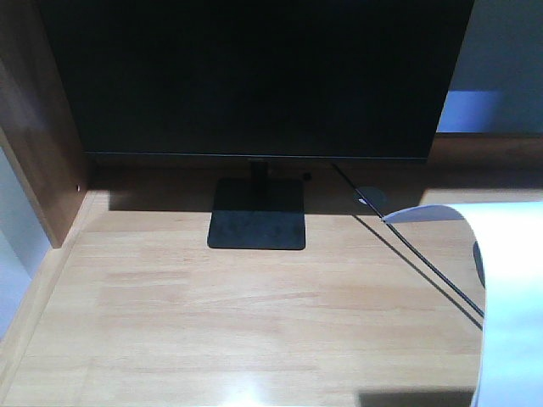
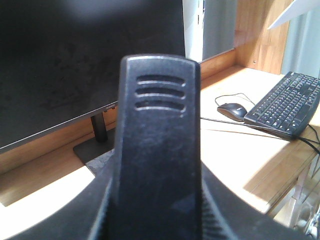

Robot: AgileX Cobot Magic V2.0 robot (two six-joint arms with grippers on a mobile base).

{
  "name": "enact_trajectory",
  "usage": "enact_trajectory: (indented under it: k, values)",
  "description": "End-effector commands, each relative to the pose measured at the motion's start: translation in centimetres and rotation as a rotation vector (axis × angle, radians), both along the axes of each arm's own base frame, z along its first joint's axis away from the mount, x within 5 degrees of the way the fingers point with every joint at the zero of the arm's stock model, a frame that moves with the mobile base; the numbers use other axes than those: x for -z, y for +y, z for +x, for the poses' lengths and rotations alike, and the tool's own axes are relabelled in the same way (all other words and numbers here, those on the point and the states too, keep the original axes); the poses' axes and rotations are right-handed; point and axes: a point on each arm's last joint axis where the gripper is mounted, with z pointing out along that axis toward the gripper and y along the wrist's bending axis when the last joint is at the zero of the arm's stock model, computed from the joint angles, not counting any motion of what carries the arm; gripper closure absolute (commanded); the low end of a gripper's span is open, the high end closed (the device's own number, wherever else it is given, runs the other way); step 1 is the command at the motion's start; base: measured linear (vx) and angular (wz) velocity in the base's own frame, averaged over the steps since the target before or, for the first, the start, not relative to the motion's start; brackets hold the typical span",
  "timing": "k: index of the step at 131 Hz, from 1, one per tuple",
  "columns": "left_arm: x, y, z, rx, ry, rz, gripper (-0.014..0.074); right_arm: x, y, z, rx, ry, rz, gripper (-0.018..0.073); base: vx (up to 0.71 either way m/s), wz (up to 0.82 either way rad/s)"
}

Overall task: Grab stapler and paper to desk for stapling
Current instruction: 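Approach the desk surface in front of the black monitor, then lower the left gripper with the black stapler toward the desk top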

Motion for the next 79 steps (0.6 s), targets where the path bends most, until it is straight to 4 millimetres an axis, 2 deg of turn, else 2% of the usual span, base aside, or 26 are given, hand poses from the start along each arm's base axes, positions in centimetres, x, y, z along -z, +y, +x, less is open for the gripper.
enact_trajectory:
  k: [1, 50, 66, 79]
  values:
    - [-1.8, -0.1, 0.0, 0.008, -0.096, -0.086, 0.0603, -0.9, 0.0, -0.3, 0.000, -0.052, 0.003, 0.0565, 0.00, 0.00]
    - [-1.9, -0.1, 0.0, 0.008, -0.105, -0.092, 0.0603, -0.9, 0.0, -0.3, 0.000, -0.051, 0.003, 0.0565, 0.00, 0.00]
    - [-2.2, -0.5, 0.6, 0.006, -0.112, -0.092, 0.0603, -0.9, 0.0, -0.3, 0.000, -0.051, 0.003, 0.0565, 0.00, 0.00]
    - [-2.4, -1.7, 2.0, 0.013, -0.102, -0.054, 0.0603, -0.9, 0.0, -0.3, 0.000, -0.051, 0.003, 0.0565, 0.00, 0.00]
